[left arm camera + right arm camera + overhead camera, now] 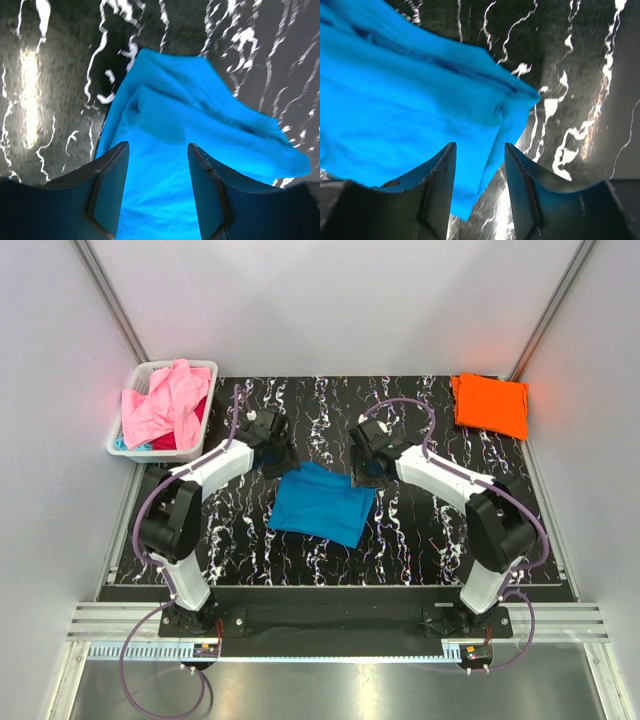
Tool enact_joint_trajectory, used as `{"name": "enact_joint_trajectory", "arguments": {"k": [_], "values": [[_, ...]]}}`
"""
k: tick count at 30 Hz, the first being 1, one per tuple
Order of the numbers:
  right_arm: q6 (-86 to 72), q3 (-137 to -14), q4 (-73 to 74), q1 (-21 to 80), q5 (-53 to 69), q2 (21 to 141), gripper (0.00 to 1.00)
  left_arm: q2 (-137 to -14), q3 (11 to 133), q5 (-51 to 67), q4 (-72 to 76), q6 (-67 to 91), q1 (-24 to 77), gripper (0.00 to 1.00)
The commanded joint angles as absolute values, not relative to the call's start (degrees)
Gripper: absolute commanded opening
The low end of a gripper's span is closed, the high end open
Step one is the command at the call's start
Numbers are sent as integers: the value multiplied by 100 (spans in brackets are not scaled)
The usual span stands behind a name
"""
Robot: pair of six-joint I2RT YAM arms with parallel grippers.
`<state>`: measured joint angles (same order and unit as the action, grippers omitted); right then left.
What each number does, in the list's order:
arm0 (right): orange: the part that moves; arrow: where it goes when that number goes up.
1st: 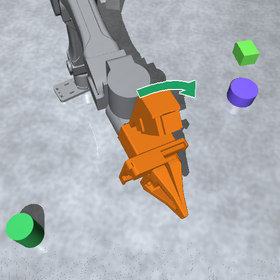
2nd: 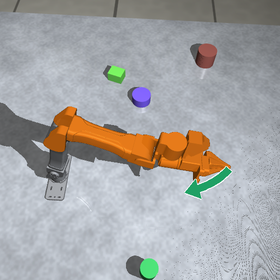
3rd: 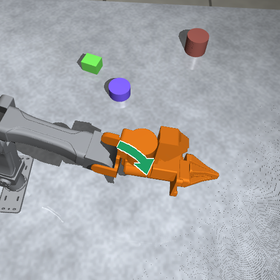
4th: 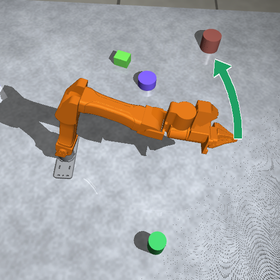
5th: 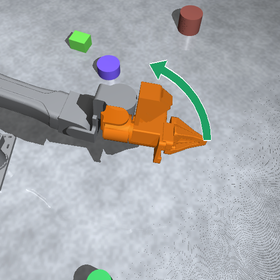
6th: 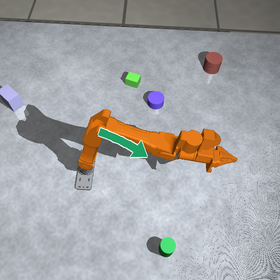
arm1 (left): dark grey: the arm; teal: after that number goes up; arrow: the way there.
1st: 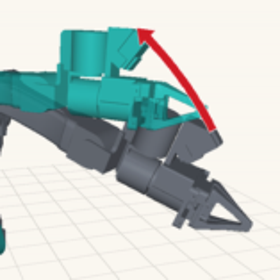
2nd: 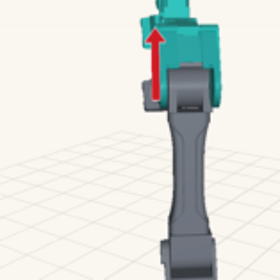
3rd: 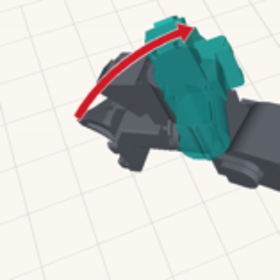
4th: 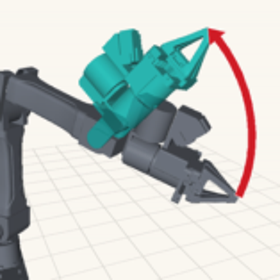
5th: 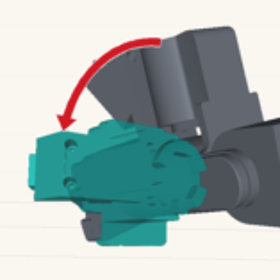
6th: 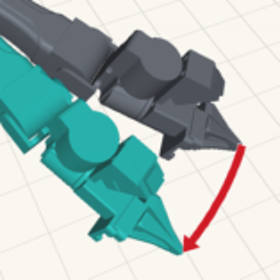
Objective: Fold and stack the t-shirts
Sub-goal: Fold the tshirt
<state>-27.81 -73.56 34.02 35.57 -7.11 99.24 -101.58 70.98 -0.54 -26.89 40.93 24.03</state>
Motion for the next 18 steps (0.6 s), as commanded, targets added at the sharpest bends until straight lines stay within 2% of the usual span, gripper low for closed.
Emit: {"name": "enact_joint_trajectory", "arguments": {"k": [1,8,18], "values": [[-2496,-7629,3270,3577,-1142,10212,51,-10213,7357,97,-2505,3973,2312,56],[-2584,-7164,2400,3287,-766,10327,47,-10257,7348,105,-2514,3937,2215,56],[-2549,-7014,1741,3138,-527,10687,29,-10661,7576,202,-2435,3955,2180,55]]}}
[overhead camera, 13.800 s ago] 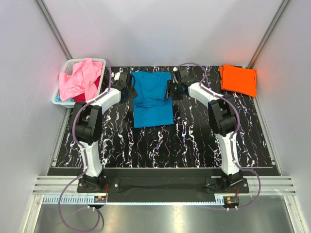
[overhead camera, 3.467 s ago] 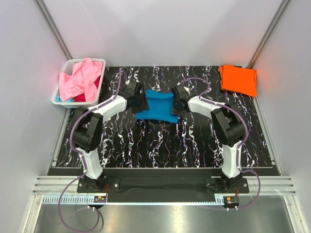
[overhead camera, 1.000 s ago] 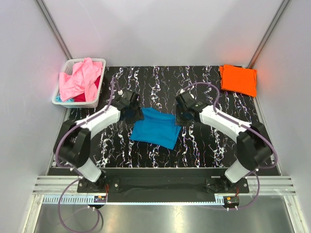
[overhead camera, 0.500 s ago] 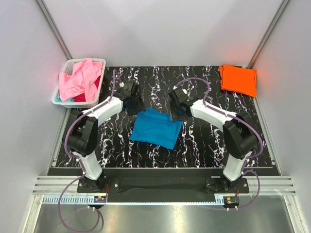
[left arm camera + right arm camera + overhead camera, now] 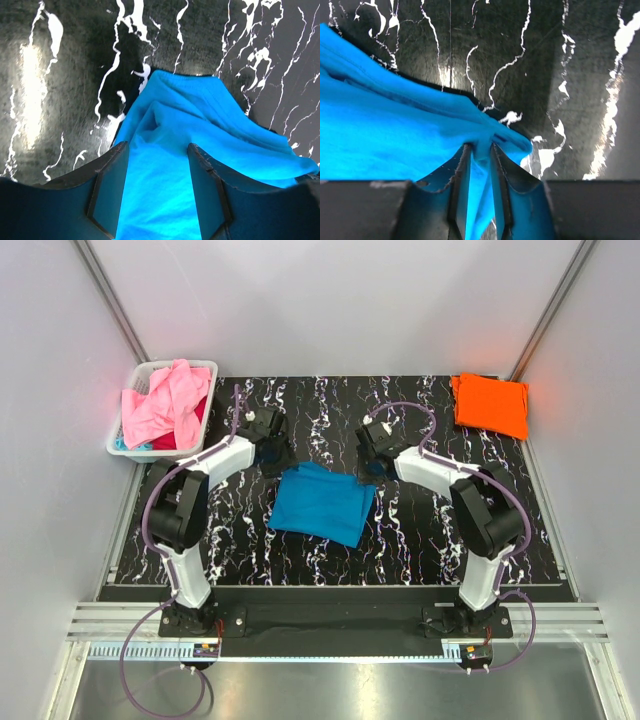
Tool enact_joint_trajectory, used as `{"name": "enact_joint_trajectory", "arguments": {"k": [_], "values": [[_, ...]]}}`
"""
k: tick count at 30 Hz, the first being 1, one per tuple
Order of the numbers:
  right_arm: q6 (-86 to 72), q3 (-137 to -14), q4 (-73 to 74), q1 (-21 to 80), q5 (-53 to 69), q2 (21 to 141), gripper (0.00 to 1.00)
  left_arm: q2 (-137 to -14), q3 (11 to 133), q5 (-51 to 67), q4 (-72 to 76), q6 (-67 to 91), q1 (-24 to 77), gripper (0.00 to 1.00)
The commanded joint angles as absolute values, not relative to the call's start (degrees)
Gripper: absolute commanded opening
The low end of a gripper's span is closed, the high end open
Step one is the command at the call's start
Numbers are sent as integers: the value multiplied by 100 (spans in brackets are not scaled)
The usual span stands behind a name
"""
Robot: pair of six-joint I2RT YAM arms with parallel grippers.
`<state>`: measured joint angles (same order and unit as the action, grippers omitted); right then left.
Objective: Fold and stack the t-shirts
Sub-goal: Fold the tshirt
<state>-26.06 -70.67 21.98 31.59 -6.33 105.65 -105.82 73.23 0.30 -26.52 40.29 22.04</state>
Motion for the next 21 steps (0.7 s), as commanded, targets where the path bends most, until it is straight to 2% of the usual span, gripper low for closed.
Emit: {"name": "enact_joint_trajectory", "arguments": {"k": [1,8,9,13,21], "values": [[-2540,-7022,1723,3129,-519,10722,29,-10679,7567,220,-2391,3955,2180,55],[-2592,-7075,1661,3103,-834,11013,20,-10626,7462,334,-2101,3850,2180,55],[-2680,-7058,1661,3085,-922,11021,14,-10600,7418,334,-2057,3832,2180,55],[-2768,-6996,1679,3059,-1195,11030,0,-10485,7374,343,-2004,3806,2171,55],[-2707,-7014,1758,3067,-1257,10705,0,-10398,7383,413,-2004,3806,2162,55]]}}
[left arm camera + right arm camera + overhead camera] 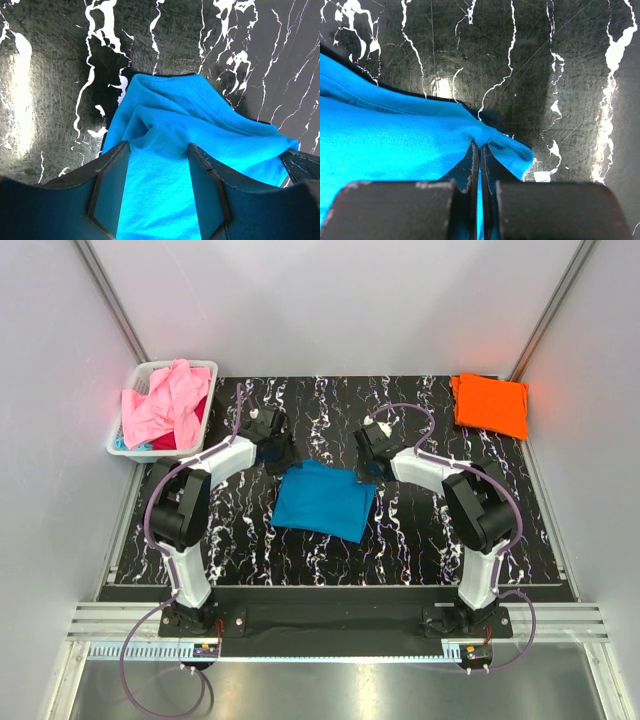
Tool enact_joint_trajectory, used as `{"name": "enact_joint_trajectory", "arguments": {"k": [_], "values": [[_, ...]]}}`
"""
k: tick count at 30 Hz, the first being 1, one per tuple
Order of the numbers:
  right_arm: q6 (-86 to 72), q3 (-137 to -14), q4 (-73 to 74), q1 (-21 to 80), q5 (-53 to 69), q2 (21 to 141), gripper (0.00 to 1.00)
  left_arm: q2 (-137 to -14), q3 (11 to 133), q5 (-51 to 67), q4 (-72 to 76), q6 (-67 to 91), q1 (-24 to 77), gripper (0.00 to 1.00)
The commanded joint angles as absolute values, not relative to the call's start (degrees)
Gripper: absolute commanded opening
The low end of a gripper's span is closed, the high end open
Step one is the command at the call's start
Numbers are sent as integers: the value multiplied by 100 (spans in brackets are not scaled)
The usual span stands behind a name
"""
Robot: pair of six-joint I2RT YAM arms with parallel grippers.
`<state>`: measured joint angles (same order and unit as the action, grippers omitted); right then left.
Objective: Fold and stack the t-shirts
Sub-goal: Fold the tshirt
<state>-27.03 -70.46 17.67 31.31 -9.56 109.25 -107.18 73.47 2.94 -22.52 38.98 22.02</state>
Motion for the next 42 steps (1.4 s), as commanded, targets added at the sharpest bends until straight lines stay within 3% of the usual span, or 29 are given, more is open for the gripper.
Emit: {"name": "enact_joint_trajectory", "arguments": {"k": [1,22,32,35,39,42], "values": [[-2707,-7014,1775,3067,-1266,10653,0,-10397,7392,413,-2013,3806,2162,55],[-3251,-6258,2293,3138,-1747,9246,0,-10881,7761,712,-2013,3902,2162,55],[-4122,-6600,3250,3138,-2365,10228,0,-10828,7699,686,-2013,3867,2162,55],[-4140,-7022,3637,3138,-2286,10677,15,-10776,7647,703,-2013,3858,2162,54],[-4140,-7058,3665,3155,-2355,10530,57,-10714,7620,729,-2013,3832,2162,55],[-4113,-6961,3674,3155,-2487,10214,66,-10688,7620,747,-2013,3823,2162,54]]}}
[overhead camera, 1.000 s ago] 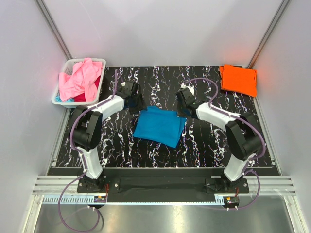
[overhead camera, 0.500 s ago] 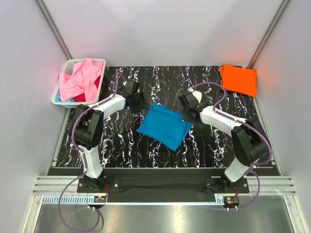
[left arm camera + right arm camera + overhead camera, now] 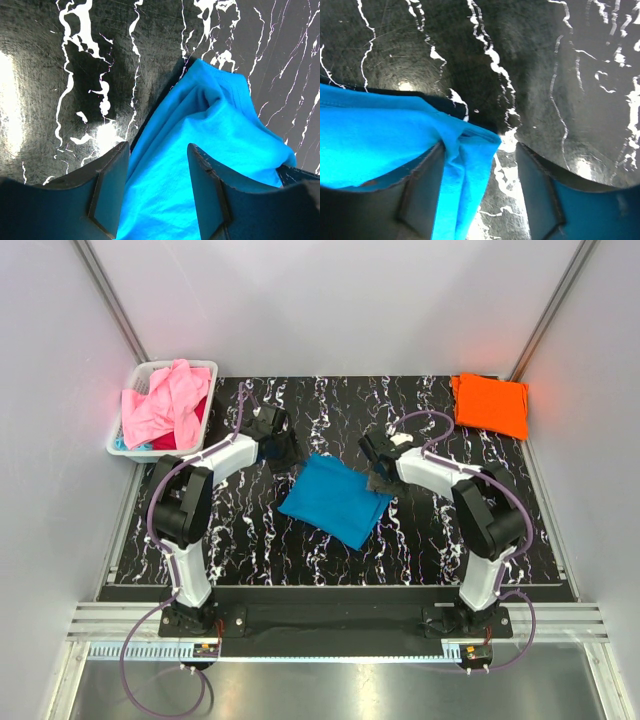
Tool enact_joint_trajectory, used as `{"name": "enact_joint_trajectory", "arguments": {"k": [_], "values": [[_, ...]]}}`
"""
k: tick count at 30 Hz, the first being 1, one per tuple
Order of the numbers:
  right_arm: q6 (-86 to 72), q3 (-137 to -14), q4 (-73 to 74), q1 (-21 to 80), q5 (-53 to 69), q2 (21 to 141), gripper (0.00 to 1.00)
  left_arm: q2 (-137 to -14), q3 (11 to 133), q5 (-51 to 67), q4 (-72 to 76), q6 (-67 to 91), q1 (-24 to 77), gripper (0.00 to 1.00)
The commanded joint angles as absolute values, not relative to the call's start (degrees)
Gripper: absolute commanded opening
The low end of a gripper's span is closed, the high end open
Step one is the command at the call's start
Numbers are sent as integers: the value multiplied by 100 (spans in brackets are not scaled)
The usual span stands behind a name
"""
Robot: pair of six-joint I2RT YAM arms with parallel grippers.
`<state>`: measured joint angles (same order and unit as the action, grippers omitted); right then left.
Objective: Fold and stack the t-shirts
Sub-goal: Fold the tshirt
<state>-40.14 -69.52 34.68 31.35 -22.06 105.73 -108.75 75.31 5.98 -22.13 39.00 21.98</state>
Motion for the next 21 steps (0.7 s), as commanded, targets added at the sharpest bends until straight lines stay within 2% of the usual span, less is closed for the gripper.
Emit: {"name": "enact_joint_trajectory", "arguments": {"k": [1,13,16,21], "values": [[-4113,-6935,3665,3155,-2566,10143,69,-10679,7620,773,-2004,3823,2162,55],[-3683,-7040,3735,3182,-2400,9546,69,-10459,7479,791,-1907,3955,2162,55],[-3849,-6900,3735,3182,-2164,9361,73,-10424,7471,826,-1907,3964,2162,55],[-4165,-6129,2928,3182,-1390,8983,78,-10301,7357,765,-1916,3946,2162,54]]}}
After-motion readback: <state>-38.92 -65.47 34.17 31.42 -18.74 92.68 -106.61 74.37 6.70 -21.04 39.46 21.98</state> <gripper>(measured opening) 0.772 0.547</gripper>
